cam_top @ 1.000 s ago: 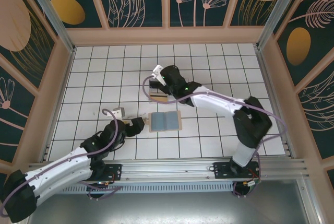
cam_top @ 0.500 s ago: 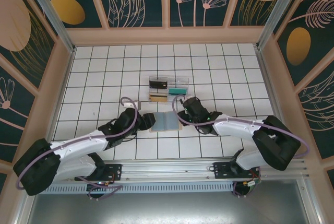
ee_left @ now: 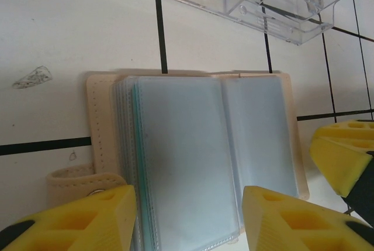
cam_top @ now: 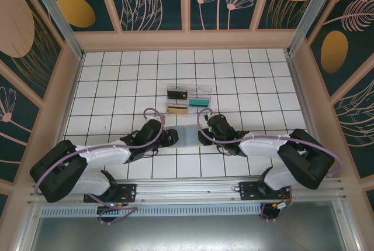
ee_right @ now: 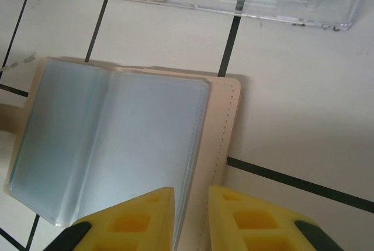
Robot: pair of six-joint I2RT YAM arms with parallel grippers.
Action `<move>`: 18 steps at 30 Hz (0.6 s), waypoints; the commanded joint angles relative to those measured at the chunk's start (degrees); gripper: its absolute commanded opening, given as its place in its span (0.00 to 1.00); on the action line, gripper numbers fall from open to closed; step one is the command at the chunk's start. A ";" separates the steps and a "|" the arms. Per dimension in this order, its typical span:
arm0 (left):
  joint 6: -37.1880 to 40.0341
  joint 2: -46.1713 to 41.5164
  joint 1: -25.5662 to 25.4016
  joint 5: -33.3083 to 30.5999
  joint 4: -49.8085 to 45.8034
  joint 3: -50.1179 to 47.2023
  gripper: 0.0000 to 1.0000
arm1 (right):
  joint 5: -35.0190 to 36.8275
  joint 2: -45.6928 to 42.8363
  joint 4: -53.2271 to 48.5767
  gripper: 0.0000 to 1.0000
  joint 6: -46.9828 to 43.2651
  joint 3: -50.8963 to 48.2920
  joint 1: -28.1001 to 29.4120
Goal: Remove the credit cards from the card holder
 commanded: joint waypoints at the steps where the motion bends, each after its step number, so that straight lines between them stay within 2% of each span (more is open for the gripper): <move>1: 0.27 1.76 0.04 0.92 2.16 1.53 0.51 | -0.98 1.44 2.52 0.23 1.63 -0.60 -0.18; 18: -0.31 7.50 0.07 5.19 6.49 1.77 0.50 | -1.37 2.19 1.40 0.23 1.81 0.02 -0.09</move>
